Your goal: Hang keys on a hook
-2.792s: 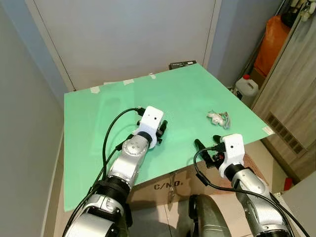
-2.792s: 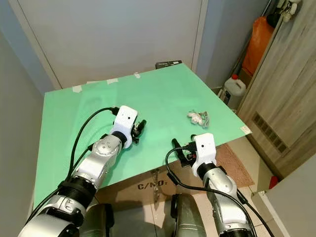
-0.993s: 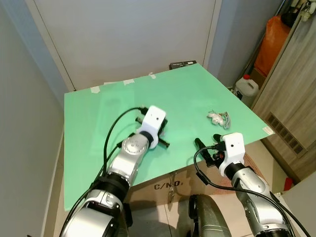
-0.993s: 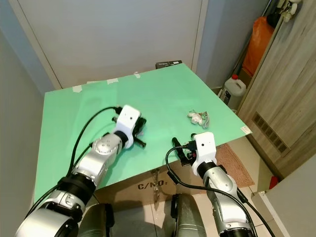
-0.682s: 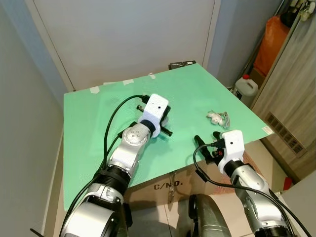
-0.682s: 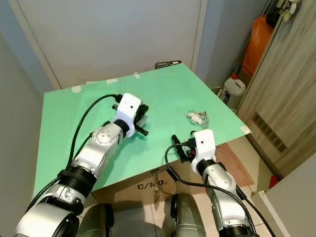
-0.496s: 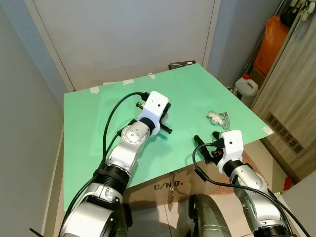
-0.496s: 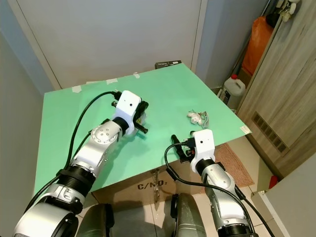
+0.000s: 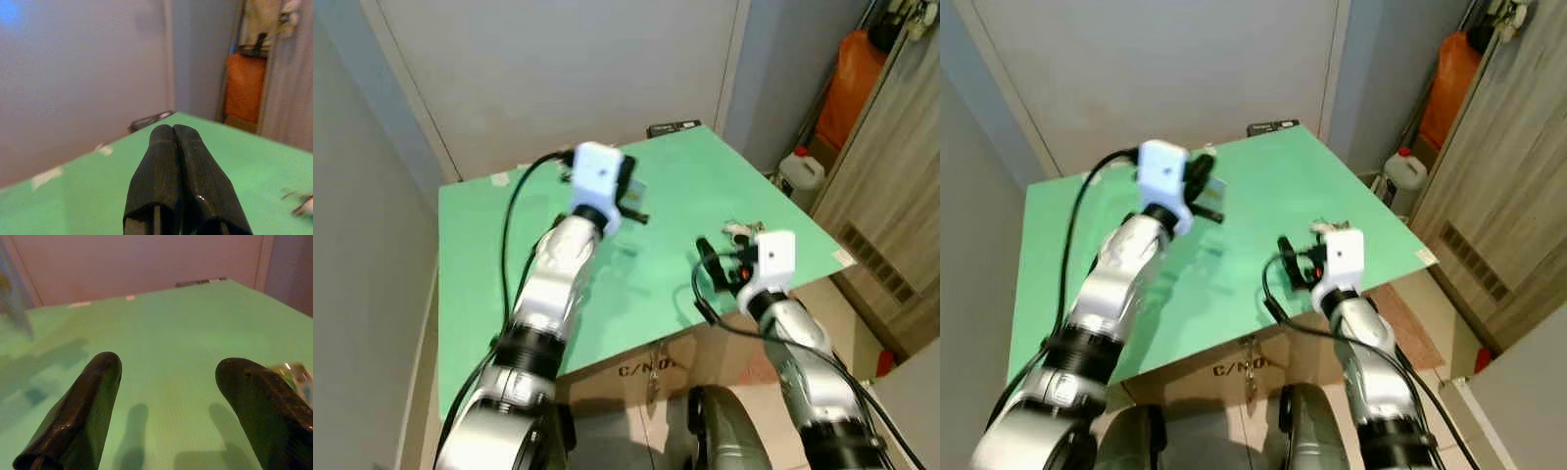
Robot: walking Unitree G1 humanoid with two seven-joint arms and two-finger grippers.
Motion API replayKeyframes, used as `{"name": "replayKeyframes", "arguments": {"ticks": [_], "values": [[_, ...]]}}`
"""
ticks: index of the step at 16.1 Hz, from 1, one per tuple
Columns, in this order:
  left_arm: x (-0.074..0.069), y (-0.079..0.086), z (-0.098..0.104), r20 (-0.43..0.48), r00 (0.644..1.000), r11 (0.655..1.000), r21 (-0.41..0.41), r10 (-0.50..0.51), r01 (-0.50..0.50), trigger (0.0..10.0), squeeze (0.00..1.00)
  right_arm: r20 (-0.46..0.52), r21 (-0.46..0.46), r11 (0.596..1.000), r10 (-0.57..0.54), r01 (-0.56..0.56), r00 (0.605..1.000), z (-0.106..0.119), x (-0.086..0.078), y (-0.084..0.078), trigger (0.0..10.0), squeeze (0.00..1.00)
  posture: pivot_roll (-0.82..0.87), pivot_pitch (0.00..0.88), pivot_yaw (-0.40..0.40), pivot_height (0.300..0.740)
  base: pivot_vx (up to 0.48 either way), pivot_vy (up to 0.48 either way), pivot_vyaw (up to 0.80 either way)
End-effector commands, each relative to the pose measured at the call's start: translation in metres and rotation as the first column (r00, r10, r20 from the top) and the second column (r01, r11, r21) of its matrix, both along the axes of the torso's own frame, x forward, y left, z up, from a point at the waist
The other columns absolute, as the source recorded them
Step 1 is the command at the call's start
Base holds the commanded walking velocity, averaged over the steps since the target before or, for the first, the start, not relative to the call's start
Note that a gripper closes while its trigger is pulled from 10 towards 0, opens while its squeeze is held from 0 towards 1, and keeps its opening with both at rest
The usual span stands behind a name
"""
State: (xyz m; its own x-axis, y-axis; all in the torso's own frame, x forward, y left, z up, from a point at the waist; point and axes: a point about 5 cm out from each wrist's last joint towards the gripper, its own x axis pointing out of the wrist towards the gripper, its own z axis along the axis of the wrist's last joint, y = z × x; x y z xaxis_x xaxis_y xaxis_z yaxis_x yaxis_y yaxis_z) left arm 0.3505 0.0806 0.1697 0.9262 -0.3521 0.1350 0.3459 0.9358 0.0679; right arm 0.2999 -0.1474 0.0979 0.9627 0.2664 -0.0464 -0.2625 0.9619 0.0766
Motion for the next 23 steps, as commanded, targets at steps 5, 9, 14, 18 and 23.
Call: {"name": "replayKeyframes", "arguments": {"ticks": [5, 9, 14, 18, 23], "values": [[-0.022, -0.015, -0.004, 0.064, 0.995, 0.994, 0.081, -0.076, 0.070, 0.0, 0.00, 0.033, 0.048, 0.999, 0.005, -0.007, 0.999, 0.005, 0.006, 0.006, 10.0, 0.00, -0.06, 0.000, 0.063, 0.616, 0.000, 0.000, 0.00], [-0.023, -0.017, -0.008, 0.044, 0.994, 0.990, 0.098, -0.103, 0.099, 0.0, 0.00, 0.037, 0.056, 0.998, 0.015, -0.017, 0.999, 0.004, 0.007, 0.008, 10.0, 0.00, -0.06, 0.000, 0.068, 0.651, 0.000, 0.000, 0.00], [-0.022, -0.014, -0.023, -0.005, 0.995, 0.985, 0.143, -0.100, 0.100, 0.0, 0.00, 0.023, 0.044, 0.999, 0.023, -0.024, 0.999, -0.001, 0.007, 0.005, 10.0, 0.00, -0.05, 0.000, 0.060, 0.701, 0.000, 0.000, 0.00], [-0.026, -0.020, -0.026, -0.012, 0.990, 0.976, 0.169, -0.137, 0.137, 0.0, 0.00, 0.006, 0.035, 0.999, 0.025, -0.026, 1.000, -0.005, 0.006, 0.003, 10.0, 0.00, -0.07, 0.000, 0.058, 0.740, 0.000, 0.000, 0.00], [-0.024, -0.021, -0.026, -0.014, 0.989, 0.973, 0.176, -0.150, 0.150, 0.0, 0.00, 0.006, 0.027, 0.999, 0.025, -0.026, 1.000, -0.004, 0.009, 0.000, 10.0, 0.00, -0.07, 0.000, 0.060, 0.740, 0.000, 0.000, 0.00]]}}
